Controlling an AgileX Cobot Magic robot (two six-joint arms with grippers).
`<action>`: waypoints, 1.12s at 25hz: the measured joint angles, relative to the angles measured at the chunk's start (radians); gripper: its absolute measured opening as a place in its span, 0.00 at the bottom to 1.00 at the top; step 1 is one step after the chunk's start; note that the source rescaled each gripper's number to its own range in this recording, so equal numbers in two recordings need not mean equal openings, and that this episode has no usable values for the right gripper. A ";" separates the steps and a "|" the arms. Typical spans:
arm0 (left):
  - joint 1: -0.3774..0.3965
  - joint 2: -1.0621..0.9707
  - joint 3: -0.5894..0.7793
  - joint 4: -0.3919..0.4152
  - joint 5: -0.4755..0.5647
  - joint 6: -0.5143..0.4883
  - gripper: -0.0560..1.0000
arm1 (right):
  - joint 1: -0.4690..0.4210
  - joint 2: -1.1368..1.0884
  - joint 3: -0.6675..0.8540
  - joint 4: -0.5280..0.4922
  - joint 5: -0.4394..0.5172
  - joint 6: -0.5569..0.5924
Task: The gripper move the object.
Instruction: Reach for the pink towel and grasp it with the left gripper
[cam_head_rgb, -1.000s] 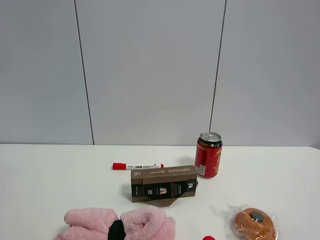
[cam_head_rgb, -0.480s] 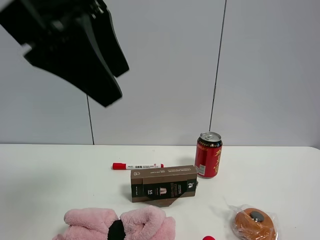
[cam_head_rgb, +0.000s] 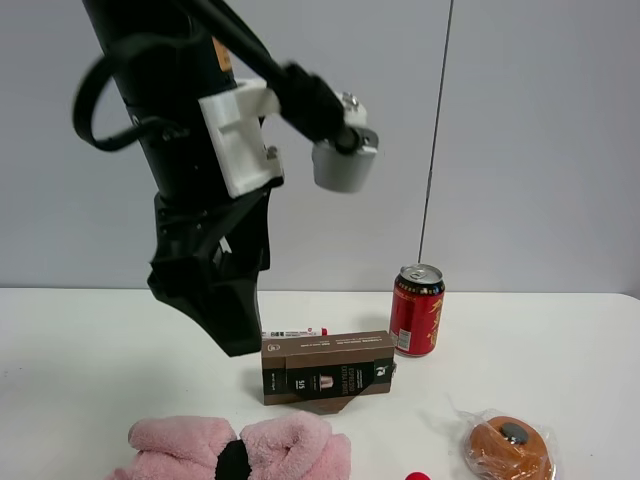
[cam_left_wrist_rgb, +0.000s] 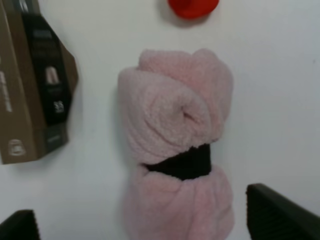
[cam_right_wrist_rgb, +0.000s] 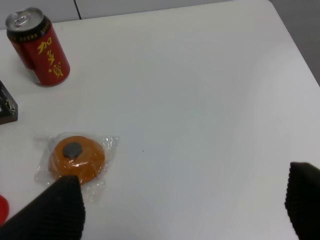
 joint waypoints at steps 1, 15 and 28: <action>0.000 0.019 0.000 0.002 0.000 -0.018 0.70 | 0.000 0.000 0.000 0.000 0.000 0.000; -0.023 0.027 0.306 0.020 -0.363 0.040 0.98 | 0.000 0.000 0.000 0.000 0.000 0.000; 0.035 0.144 0.334 -0.033 -0.377 0.039 1.00 | 0.000 0.000 0.000 0.000 0.000 0.000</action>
